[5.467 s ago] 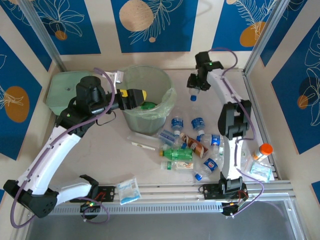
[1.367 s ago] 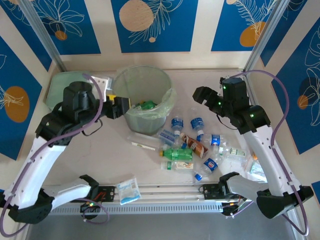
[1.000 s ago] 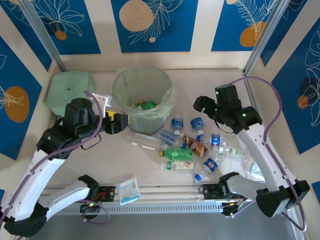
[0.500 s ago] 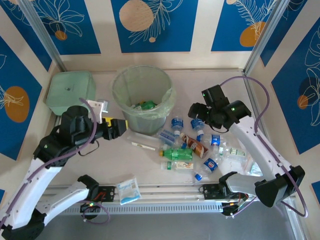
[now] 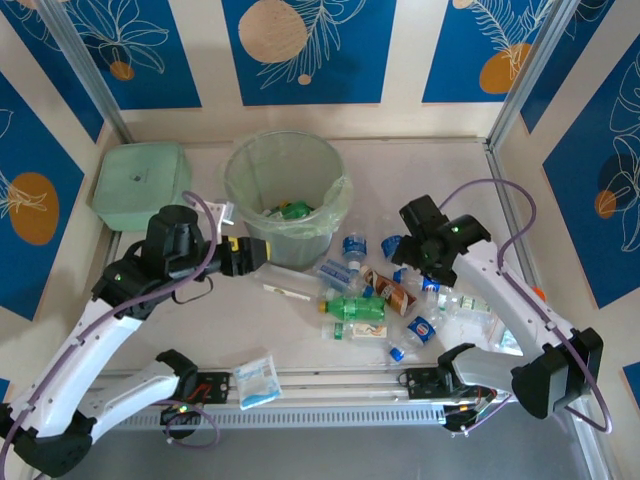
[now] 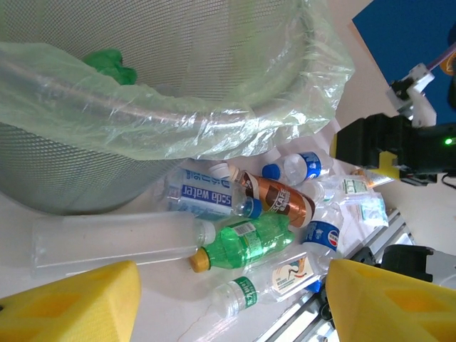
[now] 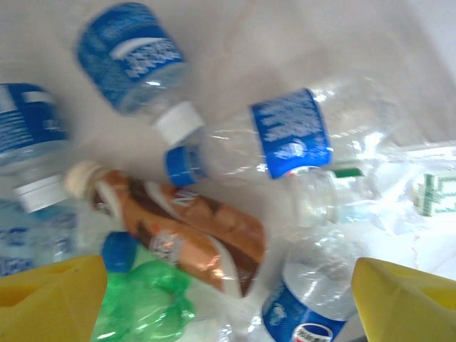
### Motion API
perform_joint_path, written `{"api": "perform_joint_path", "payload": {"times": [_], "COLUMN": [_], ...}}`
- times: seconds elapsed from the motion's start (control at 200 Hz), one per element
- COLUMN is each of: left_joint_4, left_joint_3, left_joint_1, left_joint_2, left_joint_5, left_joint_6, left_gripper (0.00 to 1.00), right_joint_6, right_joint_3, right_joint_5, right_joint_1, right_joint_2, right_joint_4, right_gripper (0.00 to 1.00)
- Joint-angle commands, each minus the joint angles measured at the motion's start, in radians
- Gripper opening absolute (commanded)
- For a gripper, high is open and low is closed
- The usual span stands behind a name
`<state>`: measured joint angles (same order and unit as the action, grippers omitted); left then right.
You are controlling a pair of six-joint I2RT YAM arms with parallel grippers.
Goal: Put the plastic bottles in the bin
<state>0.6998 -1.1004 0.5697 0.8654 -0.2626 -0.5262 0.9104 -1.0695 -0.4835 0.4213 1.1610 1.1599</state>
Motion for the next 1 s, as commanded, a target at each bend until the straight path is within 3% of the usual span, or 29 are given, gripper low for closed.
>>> {"api": "perform_joint_path", "payload": {"times": [0.0, 0.385, 0.585, 0.835, 0.995], "left_joint_4": [-0.051, -0.042, -0.048, -0.076, -0.050], "left_joint_3": [0.008, -0.037, -0.061, -0.044, -0.071], "left_joint_1": [0.006, 0.005, 0.005, 0.004, 0.005], "left_joint_2": [-0.001, 0.073, 0.102, 0.085, 0.091], "left_joint_5": [-0.024, -0.041, -0.059, -0.047, -0.055], "left_joint_6": [0.000, 0.025, 0.043, 0.041, 0.062], "left_gripper": [0.70, 0.71, 0.71, 0.71, 0.71], "right_joint_6": [0.088, 0.372, 0.352, 0.485, 0.514], "right_joint_3": [0.076, 0.209, 0.254, 0.312, 0.394], "right_joint_5": [-0.045, -0.104, -0.019, 0.002, 0.065], "right_joint_1": [-0.051, -0.062, -0.089, 0.050, 0.078], "right_joint_2": [-0.078, -0.202, -0.209, -0.179, -0.165], "right_joint_4": [0.060, 0.219, 0.146, 0.214, 0.119], "right_gripper": [0.90, 0.89, 0.89, 0.89, 0.87]}}
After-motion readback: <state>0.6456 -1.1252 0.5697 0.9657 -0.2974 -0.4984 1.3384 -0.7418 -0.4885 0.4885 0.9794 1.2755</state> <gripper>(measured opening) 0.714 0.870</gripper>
